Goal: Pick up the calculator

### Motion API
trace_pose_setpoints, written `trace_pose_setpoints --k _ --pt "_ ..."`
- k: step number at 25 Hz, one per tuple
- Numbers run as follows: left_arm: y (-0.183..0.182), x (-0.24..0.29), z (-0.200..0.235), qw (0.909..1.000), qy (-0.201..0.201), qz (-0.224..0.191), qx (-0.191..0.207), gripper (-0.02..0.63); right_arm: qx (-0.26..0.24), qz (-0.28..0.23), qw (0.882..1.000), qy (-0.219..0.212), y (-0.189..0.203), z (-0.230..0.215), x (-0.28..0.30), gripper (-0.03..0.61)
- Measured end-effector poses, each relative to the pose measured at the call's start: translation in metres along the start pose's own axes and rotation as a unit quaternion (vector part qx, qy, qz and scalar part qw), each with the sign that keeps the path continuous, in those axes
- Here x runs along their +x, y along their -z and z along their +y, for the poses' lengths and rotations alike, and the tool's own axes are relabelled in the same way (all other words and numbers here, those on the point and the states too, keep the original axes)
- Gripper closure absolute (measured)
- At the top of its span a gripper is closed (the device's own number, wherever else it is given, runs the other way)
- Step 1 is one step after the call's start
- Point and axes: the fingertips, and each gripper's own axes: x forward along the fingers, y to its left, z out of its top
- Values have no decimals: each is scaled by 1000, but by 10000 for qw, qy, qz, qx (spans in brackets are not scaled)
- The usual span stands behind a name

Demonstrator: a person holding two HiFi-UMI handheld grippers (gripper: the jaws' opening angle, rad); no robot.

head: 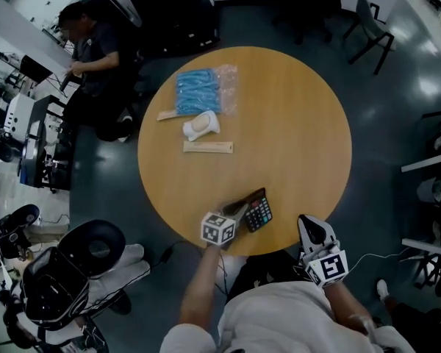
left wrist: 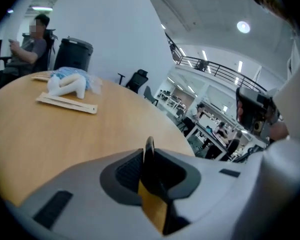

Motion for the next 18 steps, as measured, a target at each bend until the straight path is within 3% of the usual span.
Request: trace_pose_setpoints --k 4,7,10,18 --pt "-6 -38 -24 9961 -581 -638 -198 545 -155 -158 9997 -116 -8 12 -5 565" --pt "-16 -72 -49 9872 -1107 -1138 -173 546 -242 -258 9992 -177 -16 23 -10 565" --pt "-40 -109 -75 9731 -1587 -1665 127 548 -281 -402 9987 -165 -28 31 -13 565" --pt "-112 -192 -135 9277 -2211 -2880 869 548 -343 -778 9963 -145 -62 38 -19 564"
